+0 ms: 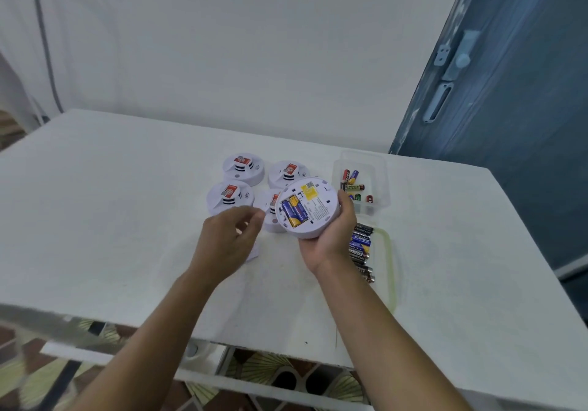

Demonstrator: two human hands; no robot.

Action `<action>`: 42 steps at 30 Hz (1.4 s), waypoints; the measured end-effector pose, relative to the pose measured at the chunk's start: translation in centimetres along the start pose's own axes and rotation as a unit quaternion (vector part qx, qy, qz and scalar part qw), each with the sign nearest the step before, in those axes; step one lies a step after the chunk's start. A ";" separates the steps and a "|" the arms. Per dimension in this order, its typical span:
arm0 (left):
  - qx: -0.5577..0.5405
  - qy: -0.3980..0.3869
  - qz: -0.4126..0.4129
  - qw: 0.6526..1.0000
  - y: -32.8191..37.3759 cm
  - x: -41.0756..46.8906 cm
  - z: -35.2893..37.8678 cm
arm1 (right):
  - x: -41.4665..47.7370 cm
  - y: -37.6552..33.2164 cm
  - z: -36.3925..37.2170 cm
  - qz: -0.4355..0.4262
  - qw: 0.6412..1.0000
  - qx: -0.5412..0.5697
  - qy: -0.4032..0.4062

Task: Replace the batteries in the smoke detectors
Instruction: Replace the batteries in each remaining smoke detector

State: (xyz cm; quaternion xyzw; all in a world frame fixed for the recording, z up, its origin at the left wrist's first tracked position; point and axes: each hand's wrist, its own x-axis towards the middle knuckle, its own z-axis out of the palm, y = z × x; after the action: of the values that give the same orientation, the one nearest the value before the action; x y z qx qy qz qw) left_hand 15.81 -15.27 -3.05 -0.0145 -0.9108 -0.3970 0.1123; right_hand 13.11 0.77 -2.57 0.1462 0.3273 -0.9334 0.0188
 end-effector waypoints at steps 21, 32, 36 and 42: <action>-0.389 -0.065 -0.103 0.913 7.3 1.4 1.7 | -1.7 -4.0 -1.6 0.077 0.993 0.003 -0.094; -0.134 0.019 0.021 0.991 7.9 1.6 3.3 | -3.0 -5.6 -3.0 0.163 0.971 -0.051 -0.165; -0.120 0.070 0.017 0.990 8.0 1.3 3.7 | -3.0 -5.4 -3.0 0.127 0.981 -0.050 -0.141; -0.146 0.024 0.017 0.989 8.5 0.3 4.2 | -2.6 -5.5 -3.4 0.054 0.991 -0.057 -0.105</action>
State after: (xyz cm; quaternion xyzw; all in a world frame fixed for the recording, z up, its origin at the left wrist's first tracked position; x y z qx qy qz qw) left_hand 15.71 -6.42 0.32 -0.0367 -0.8397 -0.5241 0.1376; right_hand 15.78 7.01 -1.04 0.0635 0.3681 -0.9209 0.1116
